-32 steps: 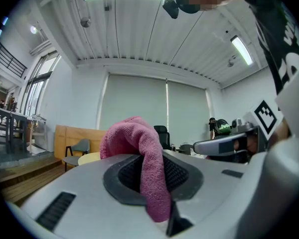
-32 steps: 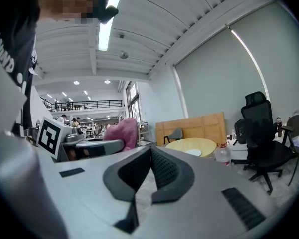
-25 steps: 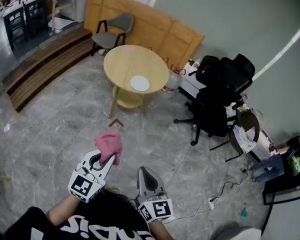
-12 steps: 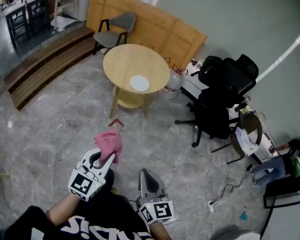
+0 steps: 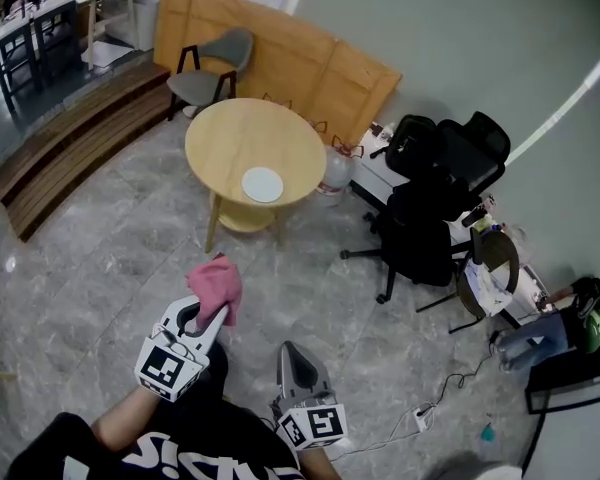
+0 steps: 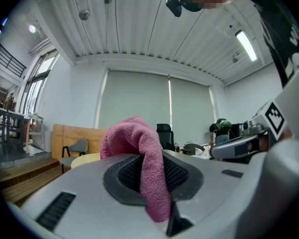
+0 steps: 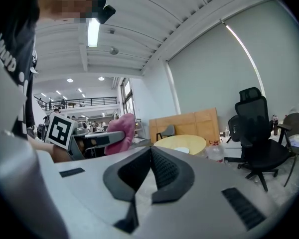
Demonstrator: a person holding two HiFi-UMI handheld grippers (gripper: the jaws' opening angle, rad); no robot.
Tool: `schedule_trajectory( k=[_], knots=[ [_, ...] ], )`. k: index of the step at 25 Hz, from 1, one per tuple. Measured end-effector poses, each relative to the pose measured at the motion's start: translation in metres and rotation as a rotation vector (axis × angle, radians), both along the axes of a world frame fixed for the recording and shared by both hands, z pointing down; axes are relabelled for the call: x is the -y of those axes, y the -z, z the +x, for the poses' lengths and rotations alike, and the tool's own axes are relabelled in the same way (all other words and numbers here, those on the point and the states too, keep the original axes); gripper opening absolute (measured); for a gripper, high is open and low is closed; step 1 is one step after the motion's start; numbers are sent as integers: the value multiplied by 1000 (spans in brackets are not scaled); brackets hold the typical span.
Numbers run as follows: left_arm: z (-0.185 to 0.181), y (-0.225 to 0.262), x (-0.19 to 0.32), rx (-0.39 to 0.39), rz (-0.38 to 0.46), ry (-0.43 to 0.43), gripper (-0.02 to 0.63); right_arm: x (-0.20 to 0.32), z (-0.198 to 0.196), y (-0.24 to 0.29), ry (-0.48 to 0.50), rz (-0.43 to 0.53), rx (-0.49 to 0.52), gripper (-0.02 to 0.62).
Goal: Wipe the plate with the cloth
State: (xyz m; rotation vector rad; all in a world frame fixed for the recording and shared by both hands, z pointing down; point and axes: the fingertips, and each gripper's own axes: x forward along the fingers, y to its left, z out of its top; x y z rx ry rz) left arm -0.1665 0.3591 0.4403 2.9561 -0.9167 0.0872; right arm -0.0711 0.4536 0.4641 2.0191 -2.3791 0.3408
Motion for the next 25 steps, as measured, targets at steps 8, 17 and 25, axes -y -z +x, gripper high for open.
schedule_trajectory(
  k=[8, 17, 25],
  knots=[
    [16, -8, 93, 4, -28, -8, 63, 90, 12, -5, -3, -23, 8, 21],
    [28, -12, 198, 1, -74, -40, 63, 210, 20, 0, -3, -34, 0, 21],
    [29, -8, 266, 6, -72, -100, 63, 284, 16, 17, -41, -28, -18, 21]
  ],
)
